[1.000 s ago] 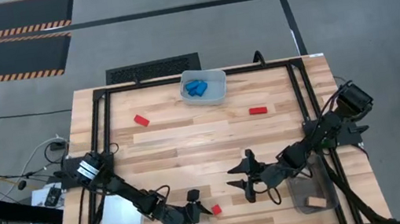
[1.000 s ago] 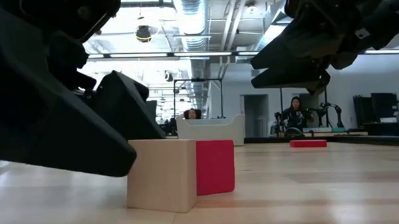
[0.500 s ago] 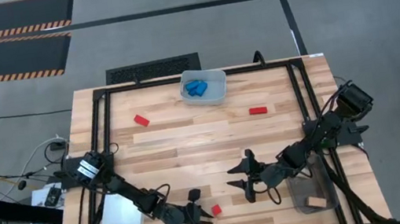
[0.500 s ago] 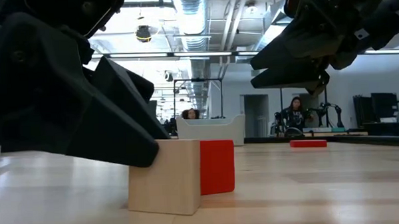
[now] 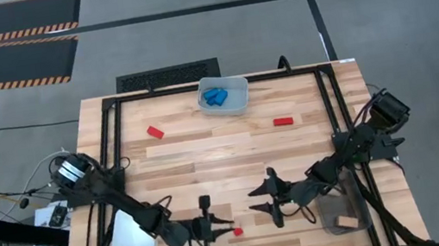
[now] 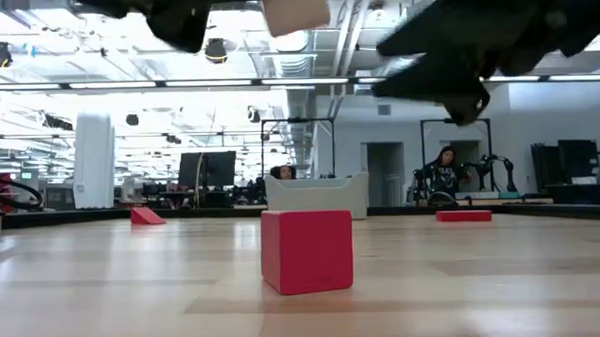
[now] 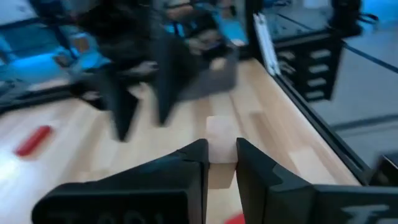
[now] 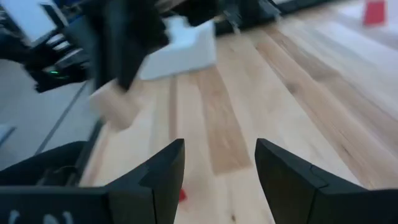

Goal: Sort & place blocks by color
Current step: Put the brown square block into the transparent black bin

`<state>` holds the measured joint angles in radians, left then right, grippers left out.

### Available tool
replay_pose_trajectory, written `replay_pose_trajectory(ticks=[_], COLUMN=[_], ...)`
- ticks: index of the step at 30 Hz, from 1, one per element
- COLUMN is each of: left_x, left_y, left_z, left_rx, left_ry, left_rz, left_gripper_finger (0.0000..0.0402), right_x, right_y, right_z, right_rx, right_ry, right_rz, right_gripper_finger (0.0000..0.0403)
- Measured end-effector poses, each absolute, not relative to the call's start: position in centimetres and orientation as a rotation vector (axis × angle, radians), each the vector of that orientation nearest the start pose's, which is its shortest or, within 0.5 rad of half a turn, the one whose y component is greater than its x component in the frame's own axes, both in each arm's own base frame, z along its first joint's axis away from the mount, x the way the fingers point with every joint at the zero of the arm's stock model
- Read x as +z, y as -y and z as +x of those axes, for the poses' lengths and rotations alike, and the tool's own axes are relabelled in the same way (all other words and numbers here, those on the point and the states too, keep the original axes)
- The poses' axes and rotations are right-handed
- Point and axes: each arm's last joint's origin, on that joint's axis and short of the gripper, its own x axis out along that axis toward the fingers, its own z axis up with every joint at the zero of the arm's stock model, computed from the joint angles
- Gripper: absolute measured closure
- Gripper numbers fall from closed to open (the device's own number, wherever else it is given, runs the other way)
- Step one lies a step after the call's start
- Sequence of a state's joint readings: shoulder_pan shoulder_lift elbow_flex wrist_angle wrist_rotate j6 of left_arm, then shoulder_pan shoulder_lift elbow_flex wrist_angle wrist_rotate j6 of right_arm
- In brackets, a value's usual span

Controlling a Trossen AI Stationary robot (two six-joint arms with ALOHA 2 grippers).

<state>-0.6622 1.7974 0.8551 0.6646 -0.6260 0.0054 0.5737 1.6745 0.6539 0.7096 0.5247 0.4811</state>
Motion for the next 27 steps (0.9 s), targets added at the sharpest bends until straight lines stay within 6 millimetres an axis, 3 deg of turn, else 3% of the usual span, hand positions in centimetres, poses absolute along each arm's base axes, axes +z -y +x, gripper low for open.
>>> replay_pose_trajectory(ticks=[9, 18, 23, 27], left_x=[18.4, 18.6, 18.6, 18.6], left_y=[18.6, 17.9, 17.9, 17.9], left_z=[30.7, 31.3, 31.3, 31.3], left_rx=[0.063, 0.046, 0.045, 0.041], left_ry=[-0.165, -0.153, -0.156, -0.156], left_rz=[0.08, 0.038, 0.04, 0.034], left_gripper_finger=[0.0355, 0.036, 0.0359, 0.036], right_x=[18.3, 17.8, 17.7, 18.0], right_y=[-17.4, -17.7, -17.6, -17.7], right_z=[27.9, 29.1, 29.5, 29.5], right_rx=[0.05, -0.021, -0.05, -0.045], right_ry=[-0.167, -0.174, -0.169, -0.155], right_rz=[0.223, 0.163, 0.167, 0.176], right_gripper_finger=[0.0184, 0.0189, 0.0226, 0.0284])
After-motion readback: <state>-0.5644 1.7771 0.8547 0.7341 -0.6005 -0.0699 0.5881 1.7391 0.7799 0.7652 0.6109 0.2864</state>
